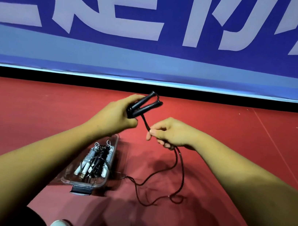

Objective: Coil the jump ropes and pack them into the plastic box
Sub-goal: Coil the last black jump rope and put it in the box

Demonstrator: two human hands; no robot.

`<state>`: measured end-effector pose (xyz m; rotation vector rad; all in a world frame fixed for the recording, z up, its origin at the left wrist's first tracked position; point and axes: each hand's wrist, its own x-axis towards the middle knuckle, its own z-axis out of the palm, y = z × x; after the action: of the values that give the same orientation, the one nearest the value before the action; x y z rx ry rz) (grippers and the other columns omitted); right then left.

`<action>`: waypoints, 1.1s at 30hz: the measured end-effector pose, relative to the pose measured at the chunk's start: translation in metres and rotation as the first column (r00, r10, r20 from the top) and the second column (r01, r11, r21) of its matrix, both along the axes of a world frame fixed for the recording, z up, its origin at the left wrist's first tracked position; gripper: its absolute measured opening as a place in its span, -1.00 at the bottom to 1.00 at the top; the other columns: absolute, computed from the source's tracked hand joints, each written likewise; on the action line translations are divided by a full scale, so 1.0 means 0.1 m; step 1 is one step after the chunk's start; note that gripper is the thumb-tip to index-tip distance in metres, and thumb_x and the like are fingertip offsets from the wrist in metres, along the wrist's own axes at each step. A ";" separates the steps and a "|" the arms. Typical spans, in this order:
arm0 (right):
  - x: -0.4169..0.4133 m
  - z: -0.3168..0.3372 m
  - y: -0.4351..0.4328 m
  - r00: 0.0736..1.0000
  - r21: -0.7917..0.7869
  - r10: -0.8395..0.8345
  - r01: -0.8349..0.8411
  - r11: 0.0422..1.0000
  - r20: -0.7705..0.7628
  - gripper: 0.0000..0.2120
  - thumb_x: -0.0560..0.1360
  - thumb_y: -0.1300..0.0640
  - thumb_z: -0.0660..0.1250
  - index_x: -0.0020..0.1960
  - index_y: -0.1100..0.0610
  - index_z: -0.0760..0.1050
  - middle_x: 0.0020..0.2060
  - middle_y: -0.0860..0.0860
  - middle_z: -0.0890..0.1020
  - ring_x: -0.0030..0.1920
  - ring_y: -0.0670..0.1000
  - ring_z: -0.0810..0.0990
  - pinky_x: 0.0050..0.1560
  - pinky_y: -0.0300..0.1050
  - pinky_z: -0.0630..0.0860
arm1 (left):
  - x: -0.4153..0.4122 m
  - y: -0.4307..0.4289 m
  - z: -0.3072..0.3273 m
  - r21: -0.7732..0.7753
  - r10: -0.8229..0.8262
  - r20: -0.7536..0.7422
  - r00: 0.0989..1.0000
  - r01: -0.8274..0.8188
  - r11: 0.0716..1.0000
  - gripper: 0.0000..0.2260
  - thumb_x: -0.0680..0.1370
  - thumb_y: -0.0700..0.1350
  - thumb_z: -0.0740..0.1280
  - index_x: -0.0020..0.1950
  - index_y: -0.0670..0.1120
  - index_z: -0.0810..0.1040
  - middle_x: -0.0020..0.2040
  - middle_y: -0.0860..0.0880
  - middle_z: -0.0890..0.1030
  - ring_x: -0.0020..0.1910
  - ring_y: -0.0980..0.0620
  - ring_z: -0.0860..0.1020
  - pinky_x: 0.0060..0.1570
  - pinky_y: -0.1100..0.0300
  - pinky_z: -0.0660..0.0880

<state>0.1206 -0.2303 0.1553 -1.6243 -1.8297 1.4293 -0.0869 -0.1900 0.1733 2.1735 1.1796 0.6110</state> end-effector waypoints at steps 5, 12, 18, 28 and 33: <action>-0.20 -0.02 -0.15 0.991 -0.225 -0.017 -0.014 0.974 -0.132 -0.76 0.67 0.14 0.11 0.15 0.20 0.53 -0.43 0.01 0.32 -0.45 -0.03 0.33 -0.32 -0.12 0.45 | -0.29 0.36 -0.01 0.149 0.320 -0.207 0.925 -0.293 0.944 -0.82 0.42 -0.17 0.45 -0.03 -0.06 0.53 -0.21 -0.06 0.57 -0.22 -0.10 0.53 -0.24 0.15 0.35; -0.44 0.35 -0.29 0.967 0.183 0.172 -0.206 0.961 0.186 -0.87 0.57 0.09 0.32 -0.06 0.10 0.62 -0.49 -0.10 0.35 -0.54 -0.16 0.36 -0.48 -0.39 0.25 | -0.40 0.45 -0.24 0.213 0.294 -0.489 0.822 -0.214 0.953 -0.75 0.41 0.00 0.47 -0.23 -0.04 0.41 -0.24 -0.13 0.58 -0.20 -0.20 0.55 -0.28 0.11 0.36; -0.12 0.51 -0.08 0.967 0.449 -0.029 -0.090 0.889 0.253 -0.84 0.52 0.13 0.37 -0.10 0.20 0.67 -0.28 0.07 0.67 -0.28 0.03 0.55 -0.23 -0.06 0.43 | -0.06 0.05 -0.40 -0.101 -0.169 -0.650 0.741 0.137 0.985 -0.76 0.43 0.11 0.43 -0.15 -0.04 0.53 -0.21 -0.06 0.65 -0.18 -0.09 0.58 -0.22 0.18 0.45; 0.15 0.33 0.10 0.976 0.525 -0.159 0.058 0.849 0.149 -0.88 0.51 0.06 0.40 -0.17 0.06 0.64 -0.38 -0.06 0.56 -0.40 -0.17 0.38 -0.33 -0.30 0.31 | 0.09 -0.34 0.02 -0.115 -0.409 -0.388 0.826 0.397 0.911 -0.87 0.40 -0.07 0.36 -0.19 0.02 0.41 -0.38 0.03 0.51 -0.44 0.10 0.42 -0.40 0.23 0.37; 0.22 0.20 0.13 0.988 0.318 -0.150 0.130 0.939 0.039 -0.86 0.54 0.18 0.35 -0.13 0.15 0.66 -0.48 0.01 0.46 -0.54 -0.12 0.34 -0.45 -0.24 0.34 | 0.04 -0.28 0.07 -0.071 -0.205 -0.051 0.977 0.201 0.977 -0.48 0.42 -0.15 0.42 0.31 0.11 0.32 -0.27 -0.06 0.59 -0.41 0.07 0.43 -0.32 0.15 0.40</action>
<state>0.1426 -0.2173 0.1757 -1.6125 -1.8226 0.9774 -0.0833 -0.2179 0.1803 2.2330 0.9753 0.4183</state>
